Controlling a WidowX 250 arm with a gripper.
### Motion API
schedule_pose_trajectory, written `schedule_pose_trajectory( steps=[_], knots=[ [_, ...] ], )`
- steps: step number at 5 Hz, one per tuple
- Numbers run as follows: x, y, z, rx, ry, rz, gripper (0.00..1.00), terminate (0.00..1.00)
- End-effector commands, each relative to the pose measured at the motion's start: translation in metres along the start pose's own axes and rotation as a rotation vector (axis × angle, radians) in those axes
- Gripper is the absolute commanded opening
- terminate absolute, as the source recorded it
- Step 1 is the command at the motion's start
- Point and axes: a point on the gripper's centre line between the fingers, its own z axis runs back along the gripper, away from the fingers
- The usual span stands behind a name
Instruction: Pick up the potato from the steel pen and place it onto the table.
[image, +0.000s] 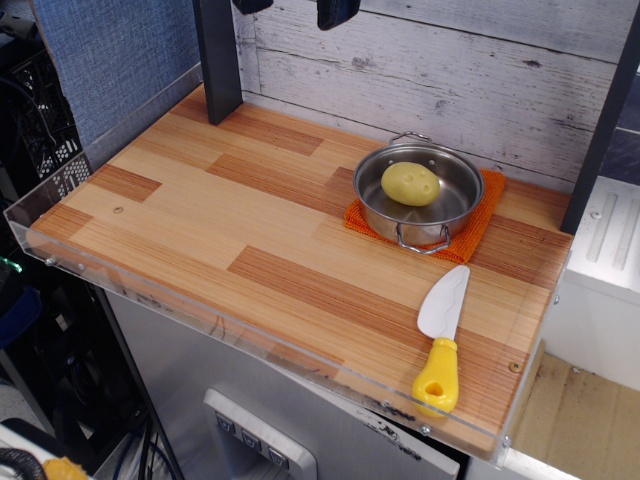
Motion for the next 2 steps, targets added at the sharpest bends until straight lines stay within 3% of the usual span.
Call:
schedule_pose_trajectory(
  steps=[1,2],
  knots=[
    [0.0,0.0,0.0,0.0,0.0,0.0,1.0,0.0],
    [0.0047,-0.006,-0.0077,-0.016,-0.007,-0.022,1.0,0.0]
  ],
)
